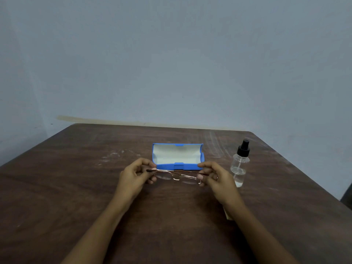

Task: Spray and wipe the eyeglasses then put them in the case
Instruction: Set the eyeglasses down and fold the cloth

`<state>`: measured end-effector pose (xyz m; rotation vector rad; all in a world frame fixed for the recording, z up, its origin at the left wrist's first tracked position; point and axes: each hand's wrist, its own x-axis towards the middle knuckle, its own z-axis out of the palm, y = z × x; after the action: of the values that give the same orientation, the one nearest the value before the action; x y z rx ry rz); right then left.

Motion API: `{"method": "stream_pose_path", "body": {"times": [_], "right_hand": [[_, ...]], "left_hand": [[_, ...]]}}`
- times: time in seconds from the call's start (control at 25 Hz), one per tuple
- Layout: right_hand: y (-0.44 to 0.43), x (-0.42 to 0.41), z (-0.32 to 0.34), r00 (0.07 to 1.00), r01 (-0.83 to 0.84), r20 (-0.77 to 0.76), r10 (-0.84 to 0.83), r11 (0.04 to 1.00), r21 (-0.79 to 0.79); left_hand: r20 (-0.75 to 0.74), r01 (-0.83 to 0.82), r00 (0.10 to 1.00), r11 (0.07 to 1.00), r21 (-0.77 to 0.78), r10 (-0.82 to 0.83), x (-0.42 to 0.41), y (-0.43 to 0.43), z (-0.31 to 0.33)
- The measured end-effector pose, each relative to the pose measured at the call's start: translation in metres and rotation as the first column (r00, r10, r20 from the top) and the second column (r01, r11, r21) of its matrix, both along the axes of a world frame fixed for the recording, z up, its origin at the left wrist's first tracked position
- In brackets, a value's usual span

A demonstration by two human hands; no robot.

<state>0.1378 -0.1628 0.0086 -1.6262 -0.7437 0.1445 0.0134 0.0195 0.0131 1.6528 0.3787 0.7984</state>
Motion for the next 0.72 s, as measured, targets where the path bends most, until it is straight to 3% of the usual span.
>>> {"method": "stream_pose_path", "body": {"times": [0.24, 0.36, 0.52, 0.72], "right_hand": [[-0.0039, 0.0019, 0.0027, 0.939, -0.026, -0.32, 0.128, 0.952, 0.304], [-0.0061, 0.0009, 0.0031, 0.908, -0.075, -0.375, 0.186, 0.954, 0.291], [-0.0056, 0.0015, 0.0007, 0.908, -0.073, -0.387, 0.163, 0.969, 0.236], [-0.0032, 0.0024, -0.0034, 0.93, -0.006, -0.362, 0.072, 0.984, 0.18]], "left_hand": [[-0.014, 0.079, 0.995, 0.901, -0.427, -0.094, -0.0037, 0.0006, 0.0016], [0.008, 0.085, 0.995, 0.83, -0.551, -0.097, -0.005, 0.0008, 0.0029], [0.04, 0.113, 0.993, 0.788, -0.606, -0.111, -0.0075, 0.0037, 0.0058], [0.022, 0.127, 0.99, 0.825, -0.551, -0.138, -0.0089, 0.0031, 0.0062]]}}
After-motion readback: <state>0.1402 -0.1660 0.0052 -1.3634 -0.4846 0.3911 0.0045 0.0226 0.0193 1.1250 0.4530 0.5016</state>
